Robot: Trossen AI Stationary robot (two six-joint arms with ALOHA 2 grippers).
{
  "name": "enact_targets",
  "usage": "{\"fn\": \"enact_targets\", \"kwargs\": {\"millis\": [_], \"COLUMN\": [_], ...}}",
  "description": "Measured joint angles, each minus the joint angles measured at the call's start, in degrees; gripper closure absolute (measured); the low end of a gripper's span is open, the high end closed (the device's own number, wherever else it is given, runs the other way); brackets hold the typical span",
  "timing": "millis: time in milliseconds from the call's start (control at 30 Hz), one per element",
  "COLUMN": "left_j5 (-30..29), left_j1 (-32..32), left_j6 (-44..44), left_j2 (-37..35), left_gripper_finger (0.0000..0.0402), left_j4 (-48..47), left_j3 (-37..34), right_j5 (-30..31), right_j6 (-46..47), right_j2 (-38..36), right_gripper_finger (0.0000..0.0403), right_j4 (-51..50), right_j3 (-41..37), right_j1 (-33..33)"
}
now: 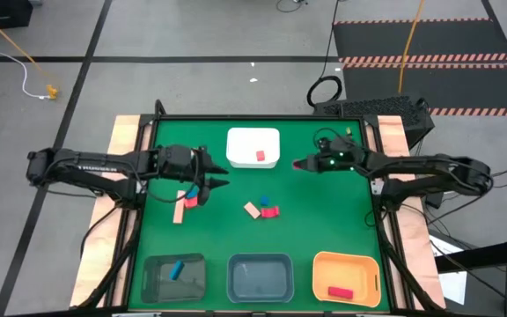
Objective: Sort & place blocks by color
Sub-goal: Put the top red block into the yellow bin
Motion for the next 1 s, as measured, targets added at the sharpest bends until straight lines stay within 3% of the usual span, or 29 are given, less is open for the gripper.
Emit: {"fn": "enact_targets", "kwargs": {"millis": [167,400,600,833,1000], "left_j5": [-3.1,-3.4,-3.4,-3.4,-3.3], "left_j1": [4.1,10.8,15.9,19.7,21.2], "left_j6": [3.3,8.0,11.9,11.9,11.8], "left_j2": [0.0,0.0,0.0,0.0,0.0], "left_gripper_finger": [0.0231,0.0231,0.0231,0.0231,0.0231], "left_j4": [1.1,1.0,1.0,0.9,0.9], "left_j3": [0.0,0.0,0.0,0.0,0.0], "right_j5": [-4.7,-5.2,-11.8,-14.0,-16.7], "right_j6": [8.8,14.6,23.2,39.0,48.3], "right_j2": [-6.7,-13.6,-14.1,-14.0,-13.5], "right_gripper_finger": [0.0288,0.0288,0.0288,0.0288,0.0288], "right_j4": [7.9,4.6,3.8,3.5,-2.5], "right_j3": [0.1,1.5,1.5,1.5,1.5], "right_j1": [5.7,15.9,27.3,42.2,50.4]}}
